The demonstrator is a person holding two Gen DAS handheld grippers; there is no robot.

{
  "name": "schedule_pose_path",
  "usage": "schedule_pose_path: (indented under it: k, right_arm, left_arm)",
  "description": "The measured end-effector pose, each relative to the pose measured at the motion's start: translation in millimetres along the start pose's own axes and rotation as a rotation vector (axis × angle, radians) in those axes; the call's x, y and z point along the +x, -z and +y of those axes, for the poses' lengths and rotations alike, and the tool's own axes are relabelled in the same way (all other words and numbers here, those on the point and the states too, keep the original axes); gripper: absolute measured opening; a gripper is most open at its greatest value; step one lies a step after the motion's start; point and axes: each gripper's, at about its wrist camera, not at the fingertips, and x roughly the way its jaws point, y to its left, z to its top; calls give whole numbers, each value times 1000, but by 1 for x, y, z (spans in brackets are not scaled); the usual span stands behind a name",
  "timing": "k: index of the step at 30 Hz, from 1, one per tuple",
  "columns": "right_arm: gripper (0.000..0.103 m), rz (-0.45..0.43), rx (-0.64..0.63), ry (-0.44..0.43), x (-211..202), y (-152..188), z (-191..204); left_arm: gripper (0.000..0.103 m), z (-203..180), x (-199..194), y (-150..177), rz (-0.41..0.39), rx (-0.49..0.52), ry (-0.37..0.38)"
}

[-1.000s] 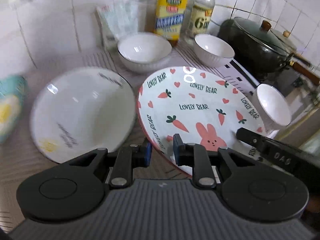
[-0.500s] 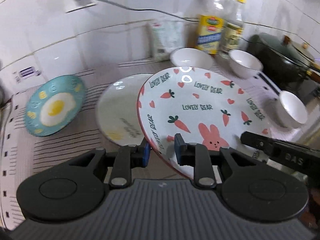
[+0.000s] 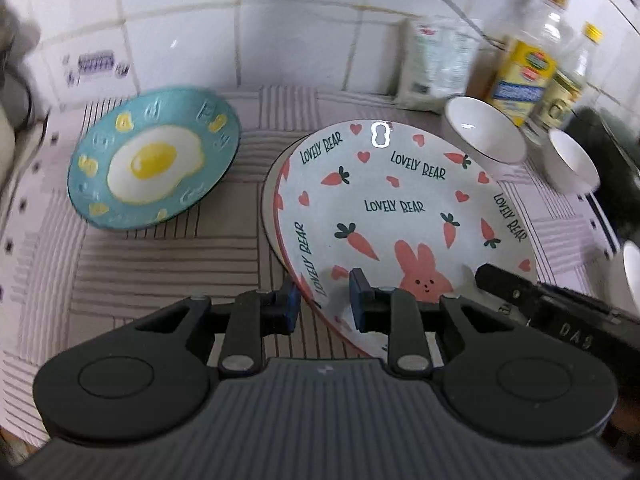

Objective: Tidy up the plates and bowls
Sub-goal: 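Carry the bunny plate onto the white plate and open both grippers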

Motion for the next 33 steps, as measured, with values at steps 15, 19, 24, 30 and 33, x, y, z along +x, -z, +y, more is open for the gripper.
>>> schedule_pose_path:
  k: [15,19,24,30,33]
  right_arm:
    - [29,45,-158,163,27,-22,24]
    - [30,71,-229,204,29,-23,37]
    - [31,83,-297,264,35,-21,44]
    - [33,62,-274,272,37,-19,41]
    - [31,57,-232,239,35,-21,35]
  left_arm:
    - [25,14,32,-7,124,-168,39]
    - [25,16,29,-12,165,-192,8]
    - [25,18,33,-14,210,-223,4]
    - [25,16,33,-13,212,-225,6]
    - [24,17,32,-13,217,-232,14]
